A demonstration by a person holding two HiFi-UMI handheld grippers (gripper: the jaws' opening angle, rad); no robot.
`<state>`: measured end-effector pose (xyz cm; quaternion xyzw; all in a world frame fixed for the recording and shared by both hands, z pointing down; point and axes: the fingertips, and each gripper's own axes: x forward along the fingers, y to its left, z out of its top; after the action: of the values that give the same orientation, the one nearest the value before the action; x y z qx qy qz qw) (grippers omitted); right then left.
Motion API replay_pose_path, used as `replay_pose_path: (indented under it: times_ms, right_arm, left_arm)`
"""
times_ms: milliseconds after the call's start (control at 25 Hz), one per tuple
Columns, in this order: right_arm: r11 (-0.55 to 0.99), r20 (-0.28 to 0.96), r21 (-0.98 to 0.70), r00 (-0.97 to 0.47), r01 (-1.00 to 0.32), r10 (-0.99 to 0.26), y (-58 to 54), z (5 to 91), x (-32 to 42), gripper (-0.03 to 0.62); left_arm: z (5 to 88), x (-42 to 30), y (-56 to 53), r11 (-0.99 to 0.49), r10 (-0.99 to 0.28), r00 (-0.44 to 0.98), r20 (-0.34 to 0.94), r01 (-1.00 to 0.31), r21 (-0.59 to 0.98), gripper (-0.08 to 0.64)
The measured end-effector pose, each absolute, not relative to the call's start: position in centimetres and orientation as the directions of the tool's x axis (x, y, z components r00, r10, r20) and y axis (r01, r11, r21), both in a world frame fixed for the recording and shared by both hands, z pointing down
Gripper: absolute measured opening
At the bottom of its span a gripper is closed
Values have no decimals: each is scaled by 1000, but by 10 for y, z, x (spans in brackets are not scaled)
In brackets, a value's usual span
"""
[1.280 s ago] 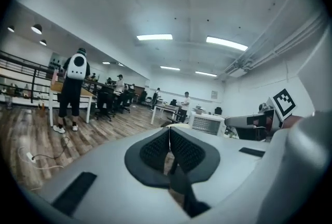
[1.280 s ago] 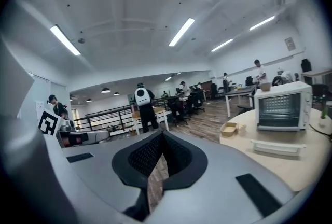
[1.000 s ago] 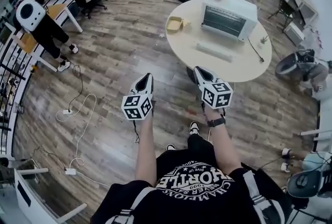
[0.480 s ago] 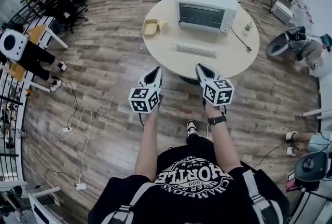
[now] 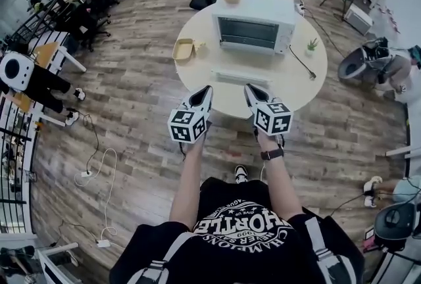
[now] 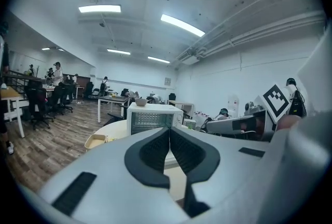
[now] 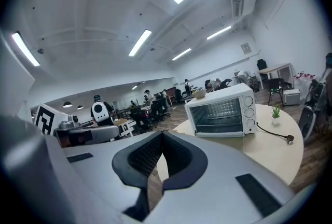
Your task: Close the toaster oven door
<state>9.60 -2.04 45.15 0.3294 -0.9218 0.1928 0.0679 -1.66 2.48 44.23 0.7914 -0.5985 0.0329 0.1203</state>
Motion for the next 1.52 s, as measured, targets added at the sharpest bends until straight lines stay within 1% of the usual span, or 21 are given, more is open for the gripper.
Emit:
replay_pose_path:
  times_ms: [160, 320, 640, 880, 1120, 1320, 1520]
  right_arm:
    - [696, 269, -347, -778, -629, -568, -40, 465, 91, 20]
    - [682, 297, -360, -771, -637, -563, -54, 480, 74, 20]
    - [619, 316, -357, -714, -699, -624, -86, 481, 50, 20]
    - [565, 334, -345, -660, -750, -673, -101, 489, 38, 20]
    - [485, 337, -346, -589, -803, -735, -112, 501, 31, 21]
    - [441, 368, -332, -545, -834, -753, -111, 521, 29, 26]
    - [386, 410, -331, -499, -861, -763, -118, 548, 46, 34]
  left_arm:
    - [455, -9, 7, -279, -923, 311, 225, -946, 163, 21]
    - [470, -20, -12, -303, -906, 342, 250, -936, 180, 21]
    - [476, -41, -57, -396, -862, 443, 245, -892, 218, 21]
    - [482, -55, -79, -452, -835, 505, 219, -856, 253, 23]
    - [500, -78, -91, -508, -795, 560, 233, -825, 247, 23]
    - [522, -88, -103, -522, -777, 585, 234, -806, 280, 23]
    - [550, -75, -112, -531, -746, 611, 265, -786, 316, 23]
